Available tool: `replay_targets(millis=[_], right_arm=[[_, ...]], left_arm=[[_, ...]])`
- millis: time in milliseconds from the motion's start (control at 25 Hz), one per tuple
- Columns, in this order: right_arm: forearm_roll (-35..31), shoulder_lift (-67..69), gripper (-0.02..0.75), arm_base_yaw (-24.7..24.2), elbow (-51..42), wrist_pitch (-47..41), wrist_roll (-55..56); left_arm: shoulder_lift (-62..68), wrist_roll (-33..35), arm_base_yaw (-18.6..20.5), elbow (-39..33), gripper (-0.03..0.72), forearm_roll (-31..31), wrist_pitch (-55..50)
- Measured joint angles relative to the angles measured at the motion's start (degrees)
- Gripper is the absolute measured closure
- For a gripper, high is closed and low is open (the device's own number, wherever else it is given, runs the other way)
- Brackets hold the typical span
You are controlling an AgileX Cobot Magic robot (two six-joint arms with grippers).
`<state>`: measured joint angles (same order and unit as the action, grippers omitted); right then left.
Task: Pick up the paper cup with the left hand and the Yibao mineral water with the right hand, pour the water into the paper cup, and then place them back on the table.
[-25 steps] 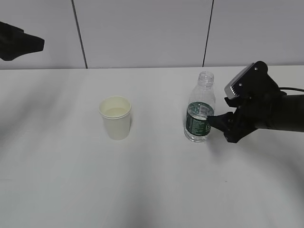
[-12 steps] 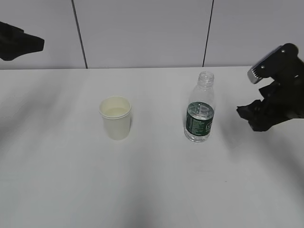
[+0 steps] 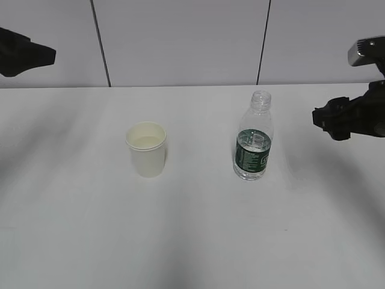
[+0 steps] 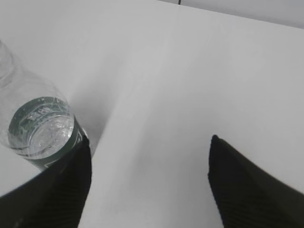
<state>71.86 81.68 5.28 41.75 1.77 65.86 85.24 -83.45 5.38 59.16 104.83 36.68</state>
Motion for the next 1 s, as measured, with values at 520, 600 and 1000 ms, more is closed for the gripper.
replay_targets(millis=[520,600,1000], right_arm=[[0.0,-11.45,0.144,0.0,0.0,-1.1,3.59],[0.0,-13.48,0.144,0.0,0.0,-1.77,3.59],[2.49,-20.22,0.146,0.0,-0.21,-1.77,3.59]], left_arm=[[-0.06,-2.35,0.0,0.0,0.253,0.0,1.57],[-0.29,-3.04,0.0,0.0,0.253,0.0,3.04],[-0.79,-3.5,-0.51,0.0,0.253,0.0,13.19]])
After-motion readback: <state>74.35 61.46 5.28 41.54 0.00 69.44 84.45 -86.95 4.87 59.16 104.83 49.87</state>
